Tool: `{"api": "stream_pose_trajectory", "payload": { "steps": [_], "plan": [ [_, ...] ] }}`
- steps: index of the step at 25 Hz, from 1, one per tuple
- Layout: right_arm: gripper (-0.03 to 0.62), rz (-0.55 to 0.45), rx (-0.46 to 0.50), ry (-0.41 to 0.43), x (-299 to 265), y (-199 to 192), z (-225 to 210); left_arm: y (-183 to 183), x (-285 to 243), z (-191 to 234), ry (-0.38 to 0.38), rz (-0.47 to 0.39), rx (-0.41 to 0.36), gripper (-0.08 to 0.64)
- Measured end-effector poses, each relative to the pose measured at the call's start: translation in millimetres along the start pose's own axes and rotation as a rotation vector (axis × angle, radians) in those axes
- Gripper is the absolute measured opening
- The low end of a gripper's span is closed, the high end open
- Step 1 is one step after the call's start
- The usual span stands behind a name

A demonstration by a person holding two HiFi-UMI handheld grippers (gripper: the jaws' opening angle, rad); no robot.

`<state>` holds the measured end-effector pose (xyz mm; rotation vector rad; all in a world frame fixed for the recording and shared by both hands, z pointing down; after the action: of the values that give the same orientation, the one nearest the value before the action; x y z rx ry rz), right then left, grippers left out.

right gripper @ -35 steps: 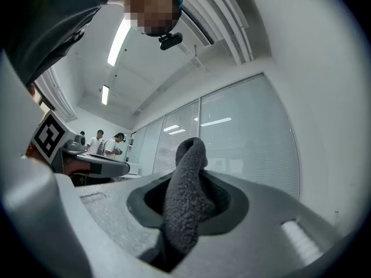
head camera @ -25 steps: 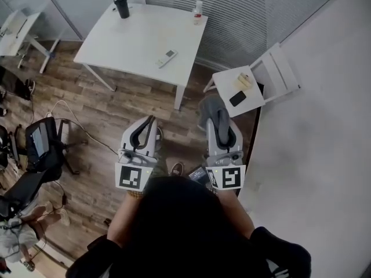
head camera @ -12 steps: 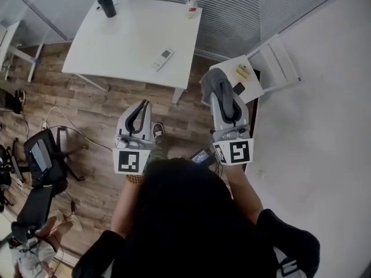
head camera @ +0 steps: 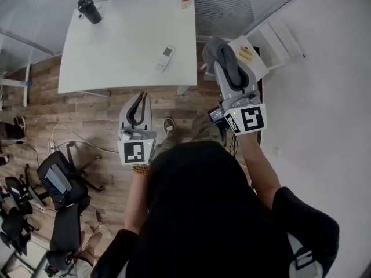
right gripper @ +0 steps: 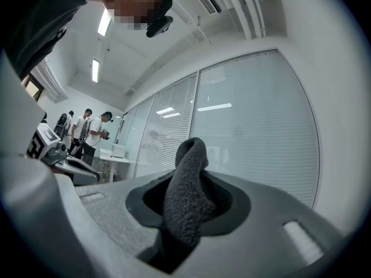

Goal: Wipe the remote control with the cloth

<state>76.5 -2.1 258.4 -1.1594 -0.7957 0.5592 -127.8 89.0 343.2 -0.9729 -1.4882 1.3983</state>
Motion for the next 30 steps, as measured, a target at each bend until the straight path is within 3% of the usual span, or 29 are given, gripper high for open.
{"api": "stream_pose_trajectory", "payload": {
  "steps": [5,11,15,20,25,30],
  "plan": [
    [0.103,0.046,-0.023,0.035,-32.6,-30.5,-9.3,-43.5,-25.1,14.6,-0.045,0.033,-0.005,0.015],
    [0.103,0.104,-0.088,0.14,-83.0,-100.9,-29.0,-103.7,-61.2,27.9,-0.118,0.093,-0.033,0.06],
    [0.103,0.158,-0.122,0.207,-115.0,-148.9,-41.8,-147.5,-84.3,33.9,-0.107,0.186,-0.032,0.082],
    [0.103,0.248,-0.16,0.295,-145.2,-207.8,-49.4,-199.8,-110.7,32.7,-0.1,0.294,0.017,0.175],
    [0.104,0.368,-0.231,0.399,-163.4,-266.7,-32.8,-249.5,-122.3,32.8,-0.099,0.406,0.024,0.218],
    [0.104,0.468,-0.206,0.477,-167.8,-318.9,-16.2,-293.2,-134.1,27.1,-0.133,0.506,0.018,0.241]
  ]
}}
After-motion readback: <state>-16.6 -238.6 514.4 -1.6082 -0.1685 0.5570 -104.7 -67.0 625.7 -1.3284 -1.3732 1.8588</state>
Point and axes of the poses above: the fingertips, and each gripper's own axes: x backward along the fingers, z to its left, y out of its top, the point moved 2 cm from there along x, backward along the fingers, and after that the axes turned 12 degrees about -z, right-handed, at the moved point
